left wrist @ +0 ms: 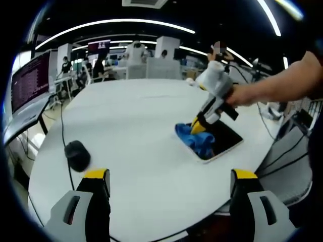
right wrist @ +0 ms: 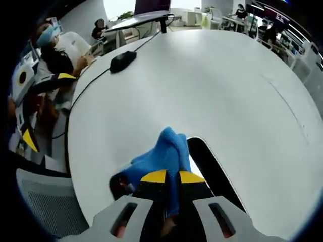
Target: Wipe the mirror surface with the cleaning cloth until all visible marks leave the cleaned area.
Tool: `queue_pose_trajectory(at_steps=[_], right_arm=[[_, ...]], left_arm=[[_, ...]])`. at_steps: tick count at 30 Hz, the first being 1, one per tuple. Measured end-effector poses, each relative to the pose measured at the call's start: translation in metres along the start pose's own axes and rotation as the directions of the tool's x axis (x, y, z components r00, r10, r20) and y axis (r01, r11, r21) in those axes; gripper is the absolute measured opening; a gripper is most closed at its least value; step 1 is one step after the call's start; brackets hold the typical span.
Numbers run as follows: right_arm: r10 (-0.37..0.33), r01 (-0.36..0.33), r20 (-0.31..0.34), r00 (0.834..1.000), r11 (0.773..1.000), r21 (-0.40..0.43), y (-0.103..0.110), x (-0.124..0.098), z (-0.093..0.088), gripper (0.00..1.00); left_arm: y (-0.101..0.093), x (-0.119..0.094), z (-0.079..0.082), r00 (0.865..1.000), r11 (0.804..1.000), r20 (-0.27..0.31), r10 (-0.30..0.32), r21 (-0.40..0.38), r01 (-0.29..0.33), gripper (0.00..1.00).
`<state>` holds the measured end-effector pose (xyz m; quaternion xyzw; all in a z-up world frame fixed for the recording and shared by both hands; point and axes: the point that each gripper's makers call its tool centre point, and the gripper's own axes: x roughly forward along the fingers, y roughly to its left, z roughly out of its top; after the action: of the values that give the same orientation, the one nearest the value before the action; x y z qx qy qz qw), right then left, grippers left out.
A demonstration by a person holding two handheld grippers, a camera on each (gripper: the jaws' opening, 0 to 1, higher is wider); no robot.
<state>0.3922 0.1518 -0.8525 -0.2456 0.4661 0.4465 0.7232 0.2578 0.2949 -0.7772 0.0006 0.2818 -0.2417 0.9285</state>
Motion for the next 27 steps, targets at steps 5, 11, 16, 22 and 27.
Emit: queue_pose_trajectory(at_steps=[5,11,16,22,27], right_arm=[[-0.008,0.008,-0.002,1.0,1.0,-0.009,-0.01,0.003,0.005,0.02],[-0.013,0.013,-0.006,1.0,1.0,-0.024,-0.019,0.005,0.009,0.02],[-0.02,0.02,-0.005,1.0,0.999,-0.026,-0.029,0.007,0.015,0.02],[-0.026,0.026,-0.003,1.0,0.999,-0.033,-0.035,0.008,0.02,0.02],[-0.032,0.032,0.004,0.999,0.999,-0.042,-0.038,0.009,0.024,0.03]], left_arm=[[-0.001,0.002,-0.003,1.0,1.0,-0.008,-0.006,-0.002,0.006,0.99],[0.006,0.001,0.0,1.0,1.0,-0.004,0.001,-0.006,-0.001,0.99],[0.011,0.001,0.0,1.0,1.0,-0.003,0.009,-0.008,-0.009,0.99],[0.011,0.001,-0.001,1.0,1.0,-0.007,0.01,-0.011,-0.01,0.99],[0.009,0.001,-0.001,1.0,1.0,-0.009,0.01,-0.003,-0.01,0.99]])
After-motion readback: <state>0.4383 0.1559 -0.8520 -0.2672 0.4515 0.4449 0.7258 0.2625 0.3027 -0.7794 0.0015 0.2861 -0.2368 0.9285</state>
